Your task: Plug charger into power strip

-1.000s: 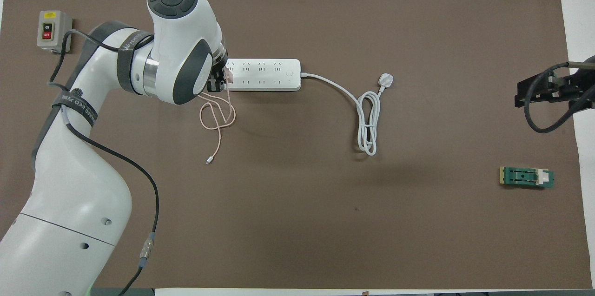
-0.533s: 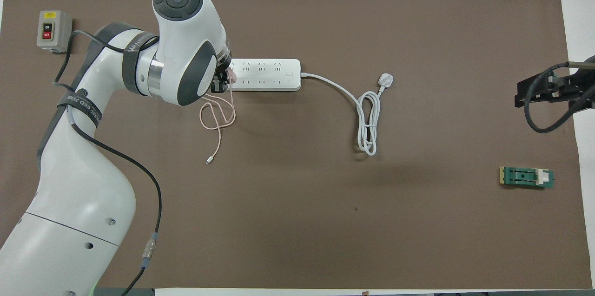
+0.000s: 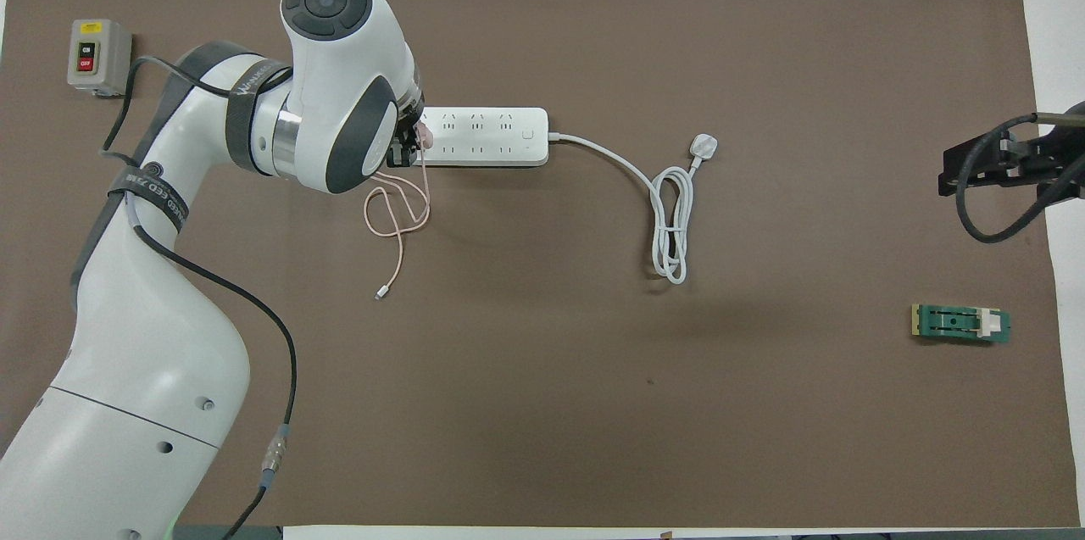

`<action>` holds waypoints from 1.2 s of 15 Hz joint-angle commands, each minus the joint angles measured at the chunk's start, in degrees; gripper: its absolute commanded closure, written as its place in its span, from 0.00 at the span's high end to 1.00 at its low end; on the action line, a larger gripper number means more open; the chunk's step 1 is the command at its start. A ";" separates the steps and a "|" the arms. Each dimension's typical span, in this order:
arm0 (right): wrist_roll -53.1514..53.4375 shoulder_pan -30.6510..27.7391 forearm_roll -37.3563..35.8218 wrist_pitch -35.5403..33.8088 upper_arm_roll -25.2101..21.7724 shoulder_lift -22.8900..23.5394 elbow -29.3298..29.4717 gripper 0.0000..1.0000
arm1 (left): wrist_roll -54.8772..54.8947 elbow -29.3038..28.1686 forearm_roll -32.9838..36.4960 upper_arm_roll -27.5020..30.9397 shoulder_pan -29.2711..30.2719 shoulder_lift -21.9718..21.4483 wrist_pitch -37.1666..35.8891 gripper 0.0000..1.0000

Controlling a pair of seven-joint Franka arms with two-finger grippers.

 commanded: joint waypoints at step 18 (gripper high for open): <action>-1.08 -0.57 -0.56 0.50 0.53 -0.90 -1.04 1.00 | -0.72 -2.89 2.28 0.13 -0.47 -0.15 1.30 0.00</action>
